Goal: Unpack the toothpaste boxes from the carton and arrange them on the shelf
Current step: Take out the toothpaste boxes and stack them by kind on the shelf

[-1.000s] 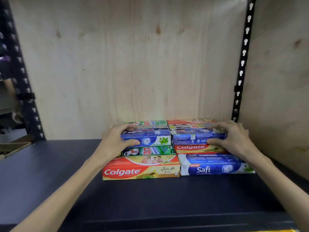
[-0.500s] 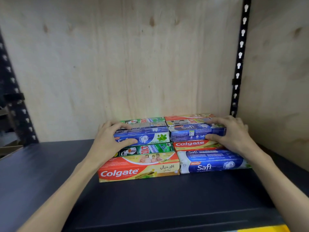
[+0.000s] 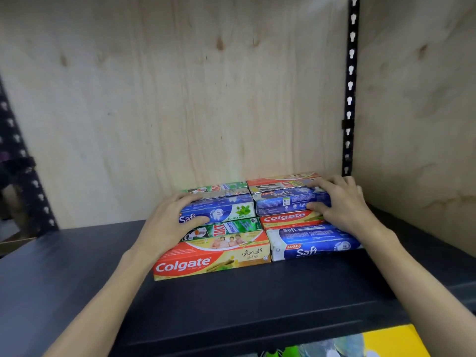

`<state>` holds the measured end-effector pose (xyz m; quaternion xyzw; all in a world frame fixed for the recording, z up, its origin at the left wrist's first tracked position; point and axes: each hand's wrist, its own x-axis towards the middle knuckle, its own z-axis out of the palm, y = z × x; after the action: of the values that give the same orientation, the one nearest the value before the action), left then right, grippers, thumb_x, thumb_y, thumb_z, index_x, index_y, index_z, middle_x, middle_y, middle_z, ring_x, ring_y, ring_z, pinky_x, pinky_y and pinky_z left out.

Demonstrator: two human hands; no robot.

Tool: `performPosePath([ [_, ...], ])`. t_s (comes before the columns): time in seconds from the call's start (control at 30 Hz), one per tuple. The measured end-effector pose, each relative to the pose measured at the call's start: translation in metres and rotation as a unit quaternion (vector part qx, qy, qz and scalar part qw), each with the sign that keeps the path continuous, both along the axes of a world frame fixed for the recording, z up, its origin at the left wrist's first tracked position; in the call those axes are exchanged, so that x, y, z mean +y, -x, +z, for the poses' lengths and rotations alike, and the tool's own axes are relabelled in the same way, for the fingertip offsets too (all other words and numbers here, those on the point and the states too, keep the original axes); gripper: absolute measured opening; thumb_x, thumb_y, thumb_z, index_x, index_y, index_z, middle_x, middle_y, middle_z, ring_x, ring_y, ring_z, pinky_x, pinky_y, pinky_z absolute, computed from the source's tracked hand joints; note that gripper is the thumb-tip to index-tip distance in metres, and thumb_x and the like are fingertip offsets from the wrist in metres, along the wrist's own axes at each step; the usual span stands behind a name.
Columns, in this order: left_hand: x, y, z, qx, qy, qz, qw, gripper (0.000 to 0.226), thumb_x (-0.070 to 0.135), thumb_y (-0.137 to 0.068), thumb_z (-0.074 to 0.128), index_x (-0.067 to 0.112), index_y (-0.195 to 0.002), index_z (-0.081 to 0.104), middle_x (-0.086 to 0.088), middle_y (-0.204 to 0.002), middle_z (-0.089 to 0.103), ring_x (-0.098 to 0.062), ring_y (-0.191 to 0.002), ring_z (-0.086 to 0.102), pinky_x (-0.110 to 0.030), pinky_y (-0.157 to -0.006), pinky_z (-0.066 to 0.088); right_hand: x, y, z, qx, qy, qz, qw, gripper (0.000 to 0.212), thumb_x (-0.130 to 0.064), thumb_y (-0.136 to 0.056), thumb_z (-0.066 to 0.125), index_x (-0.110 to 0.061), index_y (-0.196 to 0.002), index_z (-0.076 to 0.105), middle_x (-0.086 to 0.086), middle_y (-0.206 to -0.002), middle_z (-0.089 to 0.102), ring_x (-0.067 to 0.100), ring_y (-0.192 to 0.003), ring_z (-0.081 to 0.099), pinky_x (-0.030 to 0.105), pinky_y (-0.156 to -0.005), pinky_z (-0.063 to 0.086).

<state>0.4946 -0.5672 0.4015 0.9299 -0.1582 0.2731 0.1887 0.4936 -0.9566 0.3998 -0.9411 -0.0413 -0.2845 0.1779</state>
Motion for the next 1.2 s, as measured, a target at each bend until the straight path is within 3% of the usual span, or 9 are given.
performPosePath([
  [0.3,0.0,0.003,0.002,0.01,0.004,-0.01,1.0,0.066,0.067,-0.083,0.064,0.036,-0.14,0.054,0.007,-0.134,0.059,-0.011,-0.114,0.054,-0.036,-0.097,0.046,0.003,0.005,0.006,0.001,0.022,-0.022,1.0,0.052,-0.048,-0.089,0.07,-0.04,-0.137,0.053,0.003,-0.14,0.049,0.027,-0.131,0.034,0.048,-0.109,0.025],
  [0.43,0.0,0.009,0.006,0.041,0.103,-0.008,0.994,0.069,0.065,-0.072,0.078,0.038,-0.133,0.059,0.016,-0.124,0.06,-0.005,-0.104,0.06,-0.033,-0.089,0.053,0.018,0.01,0.007,-0.006,0.069,-0.054,0.996,0.057,-0.056,-0.089,0.064,-0.039,-0.141,0.05,0.003,-0.143,0.052,0.027,-0.131,0.036,0.049,-0.108,0.024],
  [0.63,0.009,0.014,0.006,0.04,0.187,-0.076,0.979,0.049,0.048,-0.071,0.086,0.039,-0.116,0.069,0.019,-0.12,0.06,0.008,-0.104,0.059,-0.021,-0.086,0.051,0.082,0.015,0.009,-0.04,0.04,0.058,0.997,0.055,-0.066,-0.085,0.061,-0.043,-0.134,0.058,-0.007,-0.136,0.061,0.023,-0.129,0.036,0.04,-0.095,0.022],
  [0.77,0.03,0.02,-0.003,0.087,0.238,-0.064,0.965,0.052,0.045,-0.07,0.088,0.046,-0.117,0.066,0.014,-0.128,0.048,-0.009,-0.11,0.061,-0.025,-0.075,0.059,0.115,0.011,0.01,-0.042,0.049,0.101,0.993,0.062,-0.064,-0.085,0.064,-0.042,-0.141,0.051,-0.007,-0.137,0.058,0.021,-0.127,0.033,0.036,-0.088,0.017],
  [0.83,0.038,0.024,-0.009,0.098,0.272,-0.077,0.954,0.05,0.039,-0.076,0.085,0.045,-0.121,0.064,0.016,-0.124,0.053,-0.011,-0.105,0.065,-0.021,-0.067,0.059,0.124,0.009,0.009,-0.048,0.052,0.107,0.992,0.061,-0.062,-0.086,0.065,-0.04,-0.141,0.052,-0.006,-0.135,0.059,0.02,-0.124,0.034,0.037,-0.09,0.019],
  [1.0,0.043,0.024,-0.015,0.101,0.326,-0.108,0.934,0.044,0.033,-0.083,0.081,0.043,-0.122,0.063,0.017,-0.109,0.072,-0.008,-0.099,0.071,-0.032,-0.077,0.062,0.139,0.008,0.011,-0.075,0.04,0.095,0.992,0.053,-0.052,-0.086,0.071,-0.034,-0.135,0.062,0.0,-0.121,0.065,0.021,-0.124,0.038,0.04,-0.096,0.023],
  [1.2,0.062,0.024,-0.018,0.061,0.342,-0.101,0.932,0.039,0.028,-0.086,0.079,0.034,-0.121,0.062,0.018,-0.107,0.072,-0.005,-0.101,0.067,-0.027,-0.085,0.057,0.163,0.014,0.014,-0.106,0.093,0.072,0.987,0.052,-0.057,-0.082,0.072,-0.034,-0.128,0.067,-0.002,-0.109,0.072,0.024,-0.122,0.041,0.04,-0.094,0.023],
])
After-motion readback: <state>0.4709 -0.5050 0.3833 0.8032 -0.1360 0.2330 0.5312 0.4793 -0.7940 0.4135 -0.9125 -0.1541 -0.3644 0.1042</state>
